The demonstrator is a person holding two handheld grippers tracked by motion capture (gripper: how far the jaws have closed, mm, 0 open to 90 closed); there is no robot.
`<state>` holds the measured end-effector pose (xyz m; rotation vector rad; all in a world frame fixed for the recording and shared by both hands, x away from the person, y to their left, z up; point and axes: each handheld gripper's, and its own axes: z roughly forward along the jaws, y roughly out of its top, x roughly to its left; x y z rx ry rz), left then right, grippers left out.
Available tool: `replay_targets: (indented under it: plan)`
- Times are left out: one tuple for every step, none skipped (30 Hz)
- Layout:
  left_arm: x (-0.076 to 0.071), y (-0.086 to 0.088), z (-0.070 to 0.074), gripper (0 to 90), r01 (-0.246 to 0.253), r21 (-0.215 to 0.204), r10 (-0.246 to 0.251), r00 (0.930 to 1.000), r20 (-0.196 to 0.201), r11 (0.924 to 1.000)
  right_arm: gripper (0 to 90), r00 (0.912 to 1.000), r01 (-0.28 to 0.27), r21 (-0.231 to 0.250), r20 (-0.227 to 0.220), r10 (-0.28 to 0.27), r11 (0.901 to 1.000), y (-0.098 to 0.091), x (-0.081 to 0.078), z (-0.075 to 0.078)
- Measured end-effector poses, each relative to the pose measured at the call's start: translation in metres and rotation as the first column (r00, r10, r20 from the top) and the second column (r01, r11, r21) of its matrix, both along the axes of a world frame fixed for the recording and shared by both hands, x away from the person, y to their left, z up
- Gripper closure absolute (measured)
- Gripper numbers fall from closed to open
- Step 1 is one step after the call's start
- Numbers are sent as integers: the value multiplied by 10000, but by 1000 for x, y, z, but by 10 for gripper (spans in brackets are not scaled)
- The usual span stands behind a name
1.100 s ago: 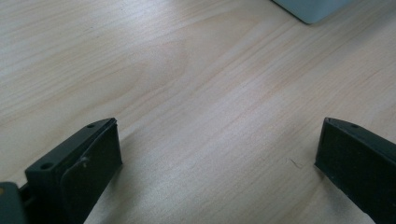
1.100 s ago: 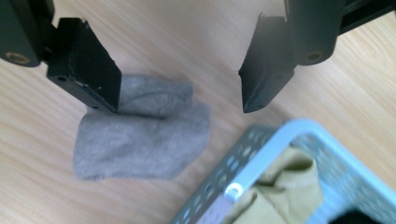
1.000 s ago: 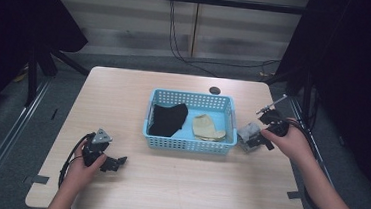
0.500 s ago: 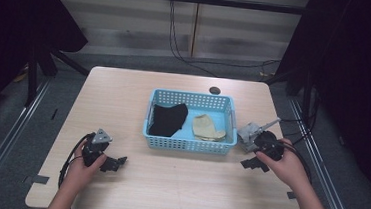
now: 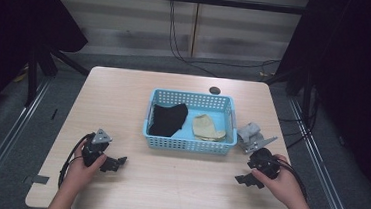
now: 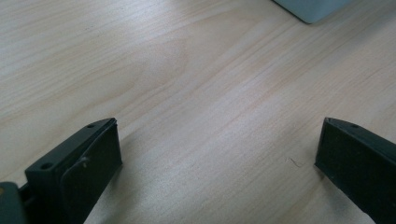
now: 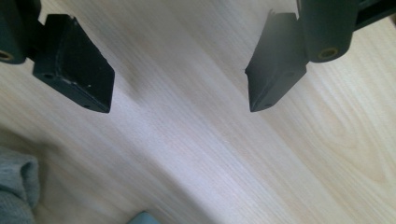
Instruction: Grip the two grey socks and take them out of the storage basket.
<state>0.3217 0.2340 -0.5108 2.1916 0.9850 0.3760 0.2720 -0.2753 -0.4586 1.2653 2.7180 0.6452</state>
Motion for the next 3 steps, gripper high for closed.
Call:
replay_targets:
  plan:
    - [0,0,0,0,9,6,-9,10000,3,10000,226,10000,31,6,64,-31,10000,-1,0,-1]
    - [0,0,0,0,4,-7,-4,10000,-4,10000,223,10000,22,30,92,-22,10000,-1,0,-1]
    - [0,0,0,0,1,-2,-1,10000,-1,10000,222,10000,58,148,71,-59,9999,-2,0,-2]
